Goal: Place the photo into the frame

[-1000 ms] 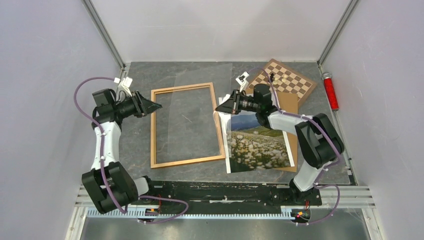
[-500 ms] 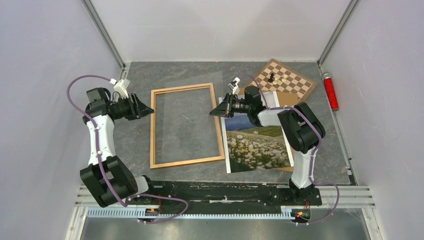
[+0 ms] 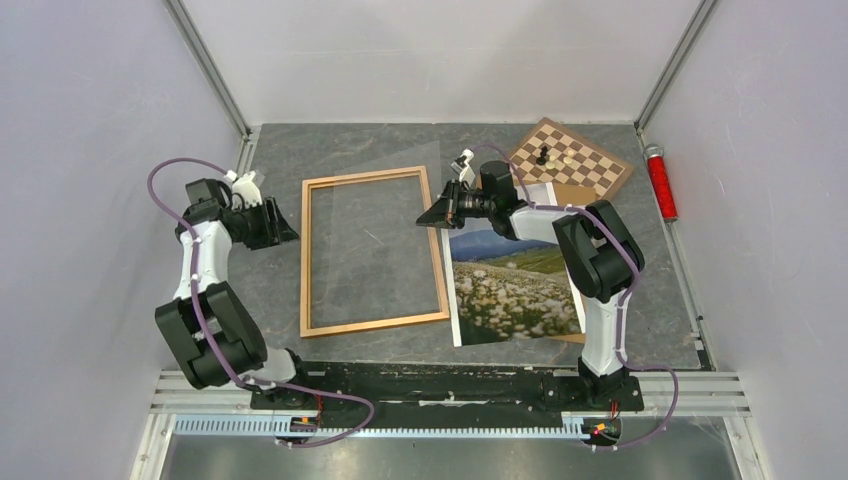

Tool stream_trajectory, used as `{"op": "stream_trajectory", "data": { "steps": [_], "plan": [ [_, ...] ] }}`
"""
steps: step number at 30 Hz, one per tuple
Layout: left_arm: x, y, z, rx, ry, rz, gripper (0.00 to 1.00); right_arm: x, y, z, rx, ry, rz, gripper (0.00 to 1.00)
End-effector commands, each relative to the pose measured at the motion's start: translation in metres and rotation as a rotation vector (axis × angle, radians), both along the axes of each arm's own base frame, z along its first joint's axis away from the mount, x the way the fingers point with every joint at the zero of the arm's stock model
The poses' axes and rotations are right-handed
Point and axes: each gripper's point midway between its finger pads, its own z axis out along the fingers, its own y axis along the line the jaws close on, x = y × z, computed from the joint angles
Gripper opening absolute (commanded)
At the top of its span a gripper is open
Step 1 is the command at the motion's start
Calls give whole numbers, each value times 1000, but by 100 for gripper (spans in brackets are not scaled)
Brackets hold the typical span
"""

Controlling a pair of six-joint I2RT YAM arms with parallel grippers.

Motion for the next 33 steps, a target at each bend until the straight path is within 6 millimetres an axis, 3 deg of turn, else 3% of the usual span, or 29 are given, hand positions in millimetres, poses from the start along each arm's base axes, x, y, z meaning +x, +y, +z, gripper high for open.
{"op": "stream_trajectory", "data": {
  "steps": [1,8,13,21,33],
  "plan": [
    [13,16,-9,111,7,15,54,8,8,25,91,-15,11,0],
    [26,11,-25,110,25,18,52,6,10,53,241,25,4,0],
    [35,9,-33,119,41,21,52,5,11,62,274,33,22,0],
    [47,5,-30,116,24,34,51,2,11,51,269,51,40,0],
    [66,27,-29,167,42,131,52,6,18,29,233,45,73,0]
  ]
}}
